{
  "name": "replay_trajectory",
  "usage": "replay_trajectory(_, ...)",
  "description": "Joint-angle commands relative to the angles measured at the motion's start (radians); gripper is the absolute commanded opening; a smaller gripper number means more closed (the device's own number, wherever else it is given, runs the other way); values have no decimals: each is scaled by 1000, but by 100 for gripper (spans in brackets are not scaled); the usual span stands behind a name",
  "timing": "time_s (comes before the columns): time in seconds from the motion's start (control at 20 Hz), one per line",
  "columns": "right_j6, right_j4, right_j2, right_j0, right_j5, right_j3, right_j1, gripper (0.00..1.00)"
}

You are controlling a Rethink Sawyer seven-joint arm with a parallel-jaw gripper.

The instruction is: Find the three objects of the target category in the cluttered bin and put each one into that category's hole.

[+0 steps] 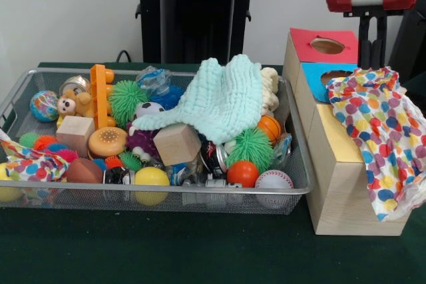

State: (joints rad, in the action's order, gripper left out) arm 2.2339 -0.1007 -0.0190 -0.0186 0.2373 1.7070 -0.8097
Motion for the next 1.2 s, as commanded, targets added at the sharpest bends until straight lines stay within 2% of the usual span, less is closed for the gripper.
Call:
replay_trajectory(0.05, 138, -15, 25, 0, 52, 110, 61, 0)
replay_trajectory(0.2, 153, -30, 33, -2, 46, 120, 60, 0)
replay_trajectory(0.55, 168, -45, 7, -32, 64, 86, 55, 0)
replay_trajectory(0.9, 169, -60, 34, -24, 29, 95, 71, 0)
replay_trajectory(1.2, 164, -53, 45, -20, -40, 77, 128, 0)
